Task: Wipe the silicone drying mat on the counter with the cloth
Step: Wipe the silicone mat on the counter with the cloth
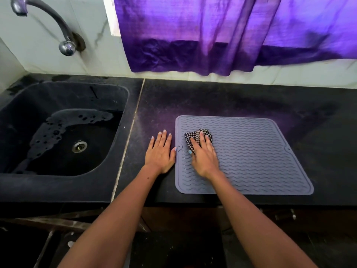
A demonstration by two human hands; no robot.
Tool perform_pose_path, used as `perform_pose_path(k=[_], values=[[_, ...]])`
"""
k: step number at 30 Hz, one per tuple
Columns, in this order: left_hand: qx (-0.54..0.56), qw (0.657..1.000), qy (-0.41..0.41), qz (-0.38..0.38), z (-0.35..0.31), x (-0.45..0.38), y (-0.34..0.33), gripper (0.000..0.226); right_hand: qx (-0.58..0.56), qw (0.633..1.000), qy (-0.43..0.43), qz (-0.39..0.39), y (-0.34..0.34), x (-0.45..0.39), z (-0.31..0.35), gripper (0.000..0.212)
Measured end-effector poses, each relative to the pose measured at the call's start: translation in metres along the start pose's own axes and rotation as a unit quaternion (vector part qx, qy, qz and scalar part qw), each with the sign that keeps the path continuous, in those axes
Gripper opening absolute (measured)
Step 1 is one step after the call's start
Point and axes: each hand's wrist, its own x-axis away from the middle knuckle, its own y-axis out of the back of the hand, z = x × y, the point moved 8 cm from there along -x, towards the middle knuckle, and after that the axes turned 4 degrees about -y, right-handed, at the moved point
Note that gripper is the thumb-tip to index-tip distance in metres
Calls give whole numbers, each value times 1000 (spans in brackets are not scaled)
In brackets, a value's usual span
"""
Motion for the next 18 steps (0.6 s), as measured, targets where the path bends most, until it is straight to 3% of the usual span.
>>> perform_pose_path(k=[2, 3, 5, 6, 7, 9, 11, 14, 18], values=[[2, 1000, 0, -7, -1, 1, 0, 80, -110, 994, -17, 6, 5, -7, -2, 54], [5, 1000, -1, -7, -1, 1, 0, 77, -238, 970, -52, -1, 11, -11, -7, 49], [10, 1000, 2, -11, 0, 1, 0, 75, -496, 856, -140, -33, 23, -18, -20, 43], [12, 1000, 4, -17, 1, 2, 1, 78, -546, 820, -162, -61, 29, -20, -24, 42], [16, 1000, 3, -23, 0, 2, 2, 82, -526, 831, -159, -83, 37, -21, -22, 42], [23, 999, 2, -32, 1, 2, 3, 88, -381, 915, -90, -99, 47, -25, -6, 46], [27, 999, 2, -36, 2, 2, 3, 88, -198, 978, -7, -66, 30, -26, 14, 52], [30, 999, 4, -44, 1, 0, 4, 87, 8, 999, 32, -42, -1, -22, 19, 59], [25, 998, 7, -54, 0, 2, 4, 84, 39, 998, 35, -24, -4, -29, 18, 59]])
